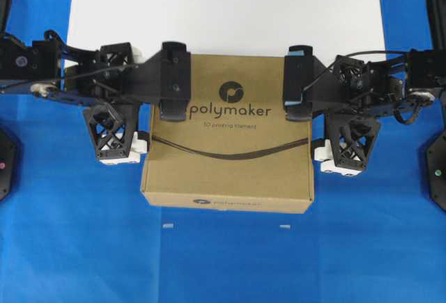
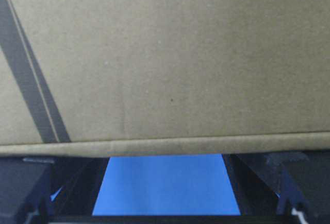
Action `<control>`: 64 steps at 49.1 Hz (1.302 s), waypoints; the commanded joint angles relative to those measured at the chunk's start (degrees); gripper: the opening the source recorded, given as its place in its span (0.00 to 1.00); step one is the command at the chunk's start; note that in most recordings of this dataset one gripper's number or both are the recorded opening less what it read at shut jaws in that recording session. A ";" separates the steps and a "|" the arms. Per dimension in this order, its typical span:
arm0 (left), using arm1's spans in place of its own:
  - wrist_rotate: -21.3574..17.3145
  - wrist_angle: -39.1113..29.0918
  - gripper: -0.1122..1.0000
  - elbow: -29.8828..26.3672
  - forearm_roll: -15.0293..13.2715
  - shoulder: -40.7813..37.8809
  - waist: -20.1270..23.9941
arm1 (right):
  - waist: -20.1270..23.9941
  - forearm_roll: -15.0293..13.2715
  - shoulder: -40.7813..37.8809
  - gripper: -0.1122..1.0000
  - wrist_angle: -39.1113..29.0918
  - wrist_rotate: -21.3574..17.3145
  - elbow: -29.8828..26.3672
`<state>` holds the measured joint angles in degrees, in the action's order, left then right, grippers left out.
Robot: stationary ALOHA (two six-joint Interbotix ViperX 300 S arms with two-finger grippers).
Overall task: Place the cardboard box on the stand after clamping it between your arms.
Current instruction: 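Carry the clamped box forward and lower it onto the white stand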
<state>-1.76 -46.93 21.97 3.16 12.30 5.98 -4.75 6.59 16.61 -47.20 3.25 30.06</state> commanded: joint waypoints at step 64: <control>-11.16 4.83 0.86 -18.37 -0.26 -13.18 16.00 | -25.22 21.18 -10.81 0.99 1.58 34.72 -19.60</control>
<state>-13.89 -47.11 7.73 4.13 1.32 24.70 -32.52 21.53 4.83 -47.99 37.44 27.07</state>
